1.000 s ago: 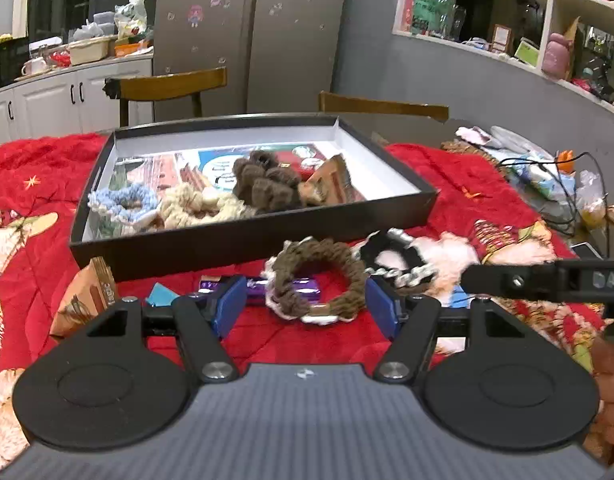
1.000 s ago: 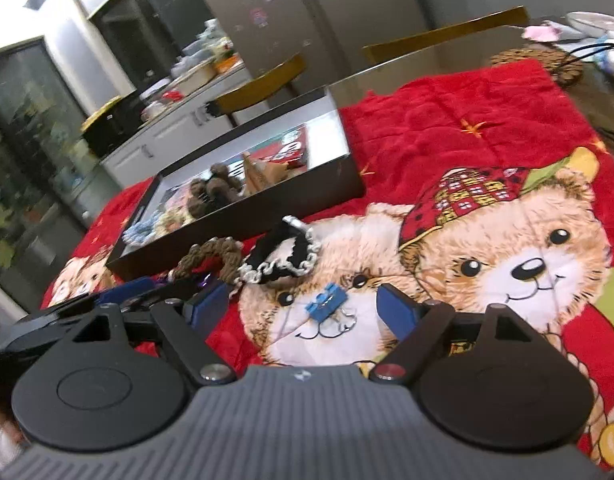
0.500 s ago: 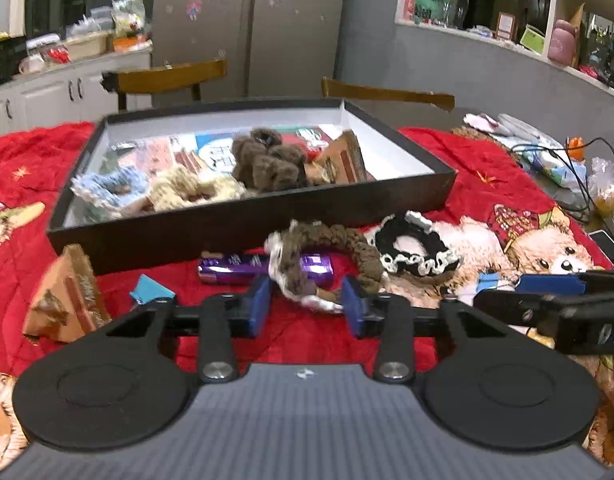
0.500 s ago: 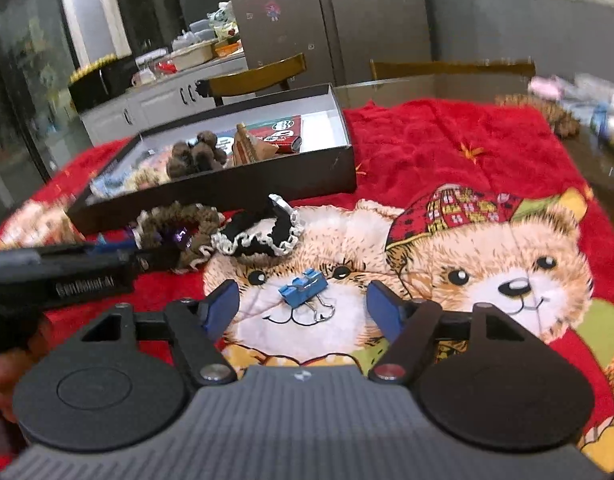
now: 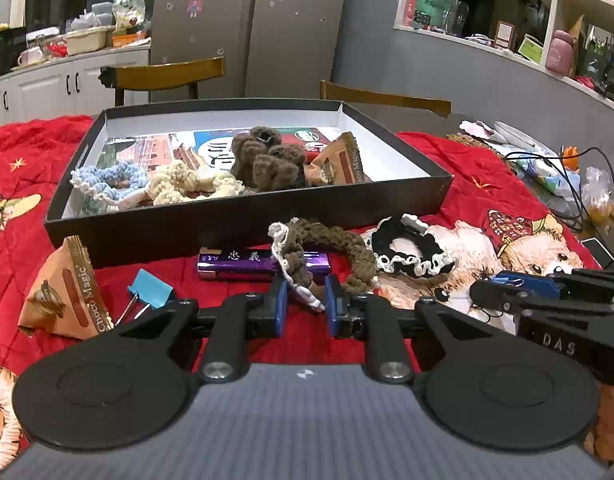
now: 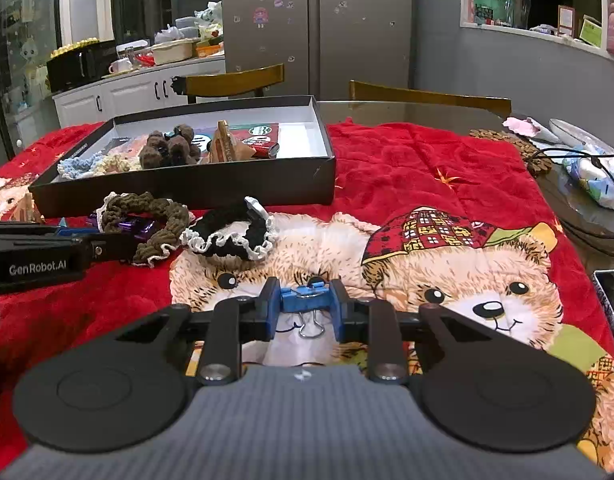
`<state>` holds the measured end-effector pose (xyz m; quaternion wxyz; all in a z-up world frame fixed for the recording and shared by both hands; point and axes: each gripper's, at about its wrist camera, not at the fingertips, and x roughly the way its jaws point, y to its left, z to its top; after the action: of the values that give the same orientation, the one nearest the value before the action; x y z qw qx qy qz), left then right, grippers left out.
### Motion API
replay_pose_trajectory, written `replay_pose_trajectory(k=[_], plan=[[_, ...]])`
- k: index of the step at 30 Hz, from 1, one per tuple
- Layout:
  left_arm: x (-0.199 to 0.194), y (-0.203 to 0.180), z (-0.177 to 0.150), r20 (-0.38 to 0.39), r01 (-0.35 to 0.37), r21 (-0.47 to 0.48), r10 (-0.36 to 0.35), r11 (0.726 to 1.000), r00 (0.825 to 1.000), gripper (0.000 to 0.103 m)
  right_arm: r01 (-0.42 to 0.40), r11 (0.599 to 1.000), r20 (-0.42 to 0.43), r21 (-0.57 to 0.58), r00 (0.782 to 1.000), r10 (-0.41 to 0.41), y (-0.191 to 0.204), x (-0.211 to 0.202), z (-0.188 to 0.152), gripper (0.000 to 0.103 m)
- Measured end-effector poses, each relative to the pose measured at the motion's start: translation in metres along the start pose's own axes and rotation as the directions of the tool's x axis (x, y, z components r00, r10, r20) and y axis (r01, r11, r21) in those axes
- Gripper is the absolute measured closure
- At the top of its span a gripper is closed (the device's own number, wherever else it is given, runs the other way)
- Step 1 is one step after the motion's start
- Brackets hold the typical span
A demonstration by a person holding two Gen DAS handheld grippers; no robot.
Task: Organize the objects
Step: 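Close the left gripper on the white keychain while the right gripper grasps the blue binder clip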
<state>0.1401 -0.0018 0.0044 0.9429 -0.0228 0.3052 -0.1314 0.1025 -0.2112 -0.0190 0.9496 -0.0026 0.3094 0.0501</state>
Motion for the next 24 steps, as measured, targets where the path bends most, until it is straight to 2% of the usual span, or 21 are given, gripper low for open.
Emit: replay_pose_trajectory(k=[10,24], plan=[[-0.014,-0.014,-0.007,0.082,-0.027,0.097,0.019,0.995,0.996,0.081,-0.015,0.999,0.001,0.032,1.0,0.015,-0.006,-0.002,0.0,0.074],[-0.023,-0.016,-0.01,0.127,-0.024,0.098,0.011,0.995,0.992,0.081,-0.06,0.989,0.009,0.136,0.998,0.059,-0.025,-0.004,0.005,0.074]])
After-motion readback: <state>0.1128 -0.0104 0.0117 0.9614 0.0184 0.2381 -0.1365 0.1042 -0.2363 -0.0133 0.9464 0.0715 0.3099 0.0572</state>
